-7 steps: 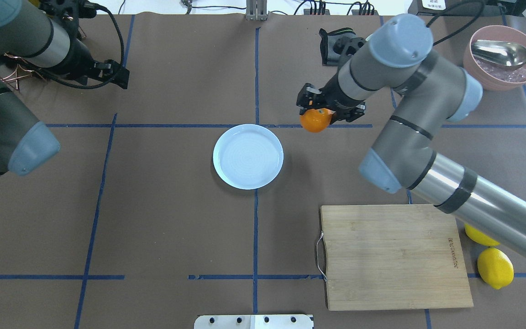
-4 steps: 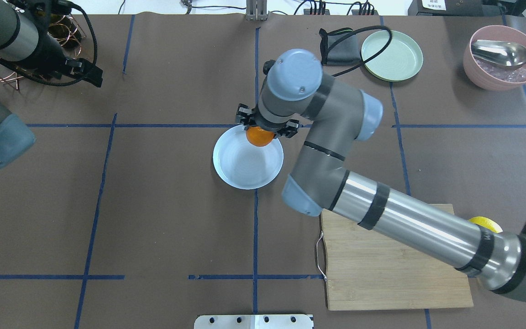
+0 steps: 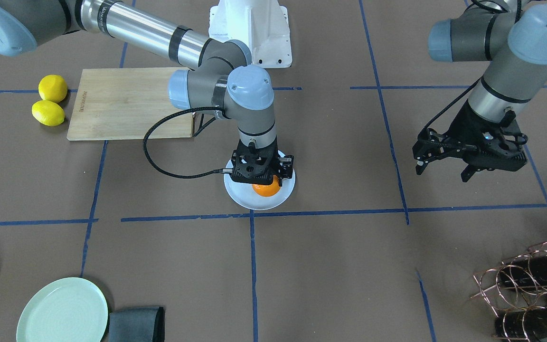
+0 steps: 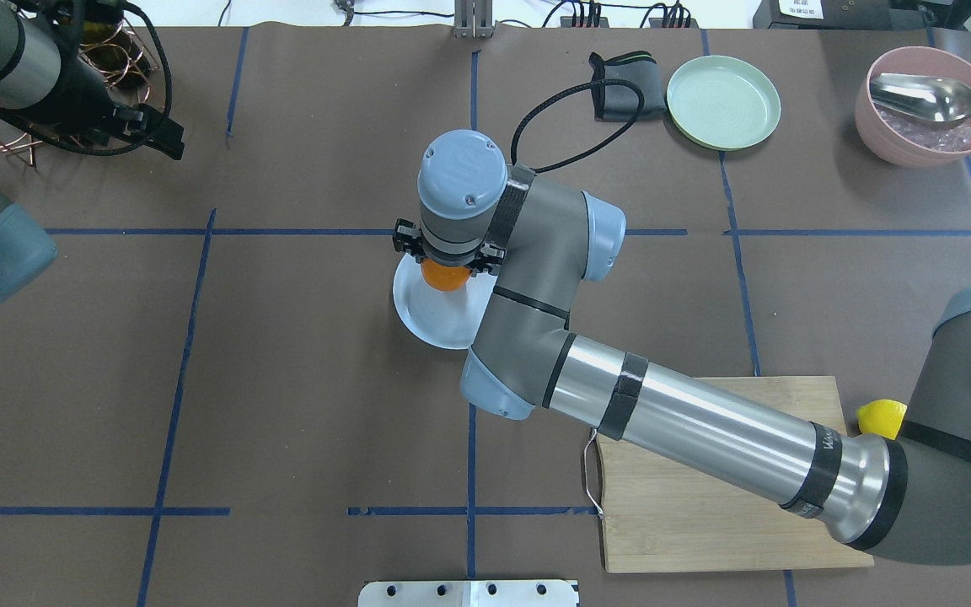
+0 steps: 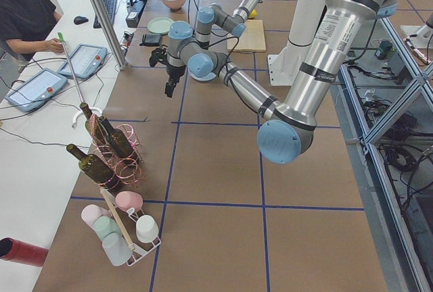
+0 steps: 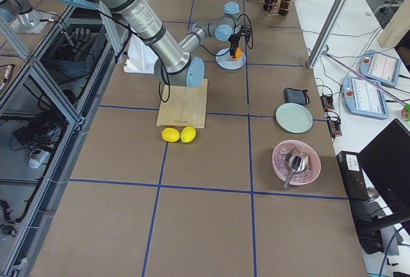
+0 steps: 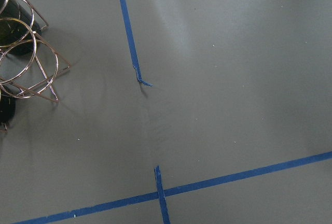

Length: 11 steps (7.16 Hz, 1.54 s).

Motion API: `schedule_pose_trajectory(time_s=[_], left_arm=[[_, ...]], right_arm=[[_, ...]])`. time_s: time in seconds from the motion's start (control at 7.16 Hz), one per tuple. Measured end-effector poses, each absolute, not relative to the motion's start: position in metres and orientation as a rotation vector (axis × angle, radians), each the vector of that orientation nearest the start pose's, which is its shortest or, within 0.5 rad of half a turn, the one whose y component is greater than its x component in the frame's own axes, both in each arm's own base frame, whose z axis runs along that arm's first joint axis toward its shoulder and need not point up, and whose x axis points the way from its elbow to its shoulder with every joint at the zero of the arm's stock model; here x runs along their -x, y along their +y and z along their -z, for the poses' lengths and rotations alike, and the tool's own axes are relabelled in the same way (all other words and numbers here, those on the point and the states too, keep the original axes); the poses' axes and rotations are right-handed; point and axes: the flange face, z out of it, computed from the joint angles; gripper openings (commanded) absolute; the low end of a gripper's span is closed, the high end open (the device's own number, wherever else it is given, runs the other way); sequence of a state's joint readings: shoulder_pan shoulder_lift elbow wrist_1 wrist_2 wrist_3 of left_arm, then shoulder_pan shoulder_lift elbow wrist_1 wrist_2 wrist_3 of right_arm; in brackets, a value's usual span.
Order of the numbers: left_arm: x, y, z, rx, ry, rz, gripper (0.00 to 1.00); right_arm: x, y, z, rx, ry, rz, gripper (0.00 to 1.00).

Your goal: Pick orange to plate

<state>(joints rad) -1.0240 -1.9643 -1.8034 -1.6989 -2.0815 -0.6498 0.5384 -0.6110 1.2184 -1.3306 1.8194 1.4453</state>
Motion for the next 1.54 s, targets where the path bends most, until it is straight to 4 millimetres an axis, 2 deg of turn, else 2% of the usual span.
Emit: schedule_pose_trajectory(time_s=[0.28, 0.42, 0.56, 0.7, 0.84, 1.12, 1.4, 1.54], left_arm=[[-0.246, -0.565, -0.333, -0.325, 0.805, -0.112, 1.0], [-0.244, -0.563, -0.346, -0.319, 0.789, -0.137, 1.0], [-0.235, -0.562, -0.36, -0.313, 0.772, -0.143, 1.0], [-0.211, -0.567, -0.374, -0.298, 0.762, -0.114, 1.0], [-0.176, -0.571, -0.389, -0.279, 0.763, -0.098, 1.0], [-0.11, -0.574, -0.418, -0.276, 0.732, -0.183, 1.0], [-0.044, -0.577, -0.448, -0.279, 0.666, -0.318, 1.0], [-0.009, -0.576, -0.471, -0.267, 0.642, -0.351, 1.0]], right_arm=[[0.613, -0.512, -0.166, -0.01, -0.817, -0.27, 1.0], [0.589, -0.516, -0.169, -0.004, -0.794, -0.25, 1.0], [0.548, -0.521, -0.185, -0.009, -0.795, -0.222, 1.0], [0.492, -0.525, -0.212, -0.023, -0.811, -0.179, 1.0], [0.427, -0.531, -0.246, -0.042, -0.823, -0.123, 1.0], [0.305, -0.549, -0.32, -0.07, -0.824, -0.023, 1.0], [0.169, -0.567, -0.412, -0.107, -0.808, 0.088, 1.0], [0.108, -0.569, -0.463, -0.113, -0.809, 0.14, 1.0]])
